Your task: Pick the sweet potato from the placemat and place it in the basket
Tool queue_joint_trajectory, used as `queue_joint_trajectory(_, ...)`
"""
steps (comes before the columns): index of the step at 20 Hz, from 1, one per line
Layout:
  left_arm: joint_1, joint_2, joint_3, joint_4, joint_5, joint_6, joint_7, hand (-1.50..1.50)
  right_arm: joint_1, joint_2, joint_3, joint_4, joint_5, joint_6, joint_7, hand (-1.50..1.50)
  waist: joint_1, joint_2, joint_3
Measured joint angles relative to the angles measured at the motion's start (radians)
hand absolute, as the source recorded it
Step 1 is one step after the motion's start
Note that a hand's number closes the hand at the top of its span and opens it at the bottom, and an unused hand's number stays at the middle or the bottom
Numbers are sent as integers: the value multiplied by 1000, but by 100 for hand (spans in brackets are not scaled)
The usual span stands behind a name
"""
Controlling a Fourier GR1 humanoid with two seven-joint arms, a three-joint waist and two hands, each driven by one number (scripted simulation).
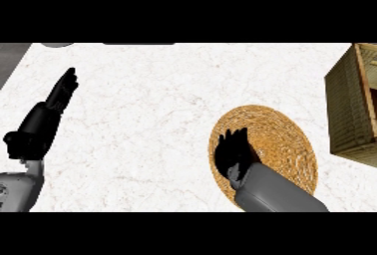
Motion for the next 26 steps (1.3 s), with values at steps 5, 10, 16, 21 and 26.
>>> queue_joint_trajectory(5,3,-22,14,-2,-20,-13,1,0,31,-50,-30,-17,67,10,-53,-150,0,0,0)
queue_joint_trajectory(10,-12,-40,31,10,-37,-32,-1,0,55,-22,-72,6,124,-11,-73,150,2,-3,-1)
queue_joint_trajectory(16,4,-54,45,-21,-52,-47,13,0,61,-49,-61,0,191,-50,-163,150,6,-10,-4)
queue_joint_trajectory(21,-15,-66,60,12,-65,-54,-6,0,53,-57,-32,17,260,-98,-224,150,3,-15,-8)
queue_joint_trajectory(26,7,-63,78,9,-65,-57,-3,0,74,-233,-125,-27,250,-252,-374,150,-26,-11,-1)
